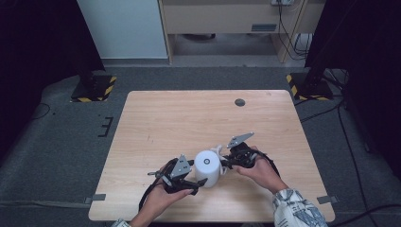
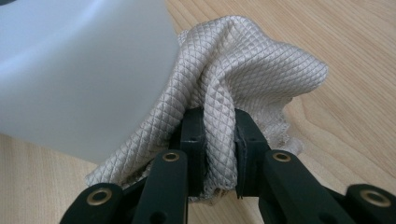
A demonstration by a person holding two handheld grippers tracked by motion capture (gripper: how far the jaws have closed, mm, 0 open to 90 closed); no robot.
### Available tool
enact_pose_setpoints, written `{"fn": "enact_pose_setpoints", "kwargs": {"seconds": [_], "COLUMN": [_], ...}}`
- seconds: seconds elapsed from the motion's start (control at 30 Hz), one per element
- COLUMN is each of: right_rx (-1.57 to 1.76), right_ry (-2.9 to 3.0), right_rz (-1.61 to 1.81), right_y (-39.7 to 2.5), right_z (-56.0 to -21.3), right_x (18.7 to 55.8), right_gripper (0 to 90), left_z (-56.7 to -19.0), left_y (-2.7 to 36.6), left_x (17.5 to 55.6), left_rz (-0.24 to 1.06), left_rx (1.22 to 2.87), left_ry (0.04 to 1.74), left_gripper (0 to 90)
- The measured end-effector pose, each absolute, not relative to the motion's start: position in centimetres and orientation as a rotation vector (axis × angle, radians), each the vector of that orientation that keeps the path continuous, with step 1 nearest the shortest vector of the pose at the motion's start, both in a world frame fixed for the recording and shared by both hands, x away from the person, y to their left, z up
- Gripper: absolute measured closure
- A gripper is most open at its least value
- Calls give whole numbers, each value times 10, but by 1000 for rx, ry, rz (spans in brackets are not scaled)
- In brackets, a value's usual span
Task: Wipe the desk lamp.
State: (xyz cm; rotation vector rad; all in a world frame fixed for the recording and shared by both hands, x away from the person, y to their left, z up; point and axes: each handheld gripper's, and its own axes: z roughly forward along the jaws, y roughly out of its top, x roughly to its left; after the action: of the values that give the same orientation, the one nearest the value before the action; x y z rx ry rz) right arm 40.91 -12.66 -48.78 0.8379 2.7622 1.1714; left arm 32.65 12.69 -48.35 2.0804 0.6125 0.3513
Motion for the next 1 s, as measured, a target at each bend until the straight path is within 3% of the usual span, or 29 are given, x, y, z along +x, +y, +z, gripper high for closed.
{"fn": "enact_pose_setpoints", "kwargs": {"seconds": [0.63,1.0], "right_rx": [830,801], "right_ry": [2639,2689], "right_rz": [1327,1262], "right_y": [-149,-140], "right_z": [-454,-468], "right_x": [377,363], "right_gripper": [772,772], "left_z": [-483,-483], "left_y": [127,127], "left_x": [327,327], "left_rz": [351,349], "left_rx": [2076,2076], "left_ry": [613,613], "left_gripper": [196,192]}}
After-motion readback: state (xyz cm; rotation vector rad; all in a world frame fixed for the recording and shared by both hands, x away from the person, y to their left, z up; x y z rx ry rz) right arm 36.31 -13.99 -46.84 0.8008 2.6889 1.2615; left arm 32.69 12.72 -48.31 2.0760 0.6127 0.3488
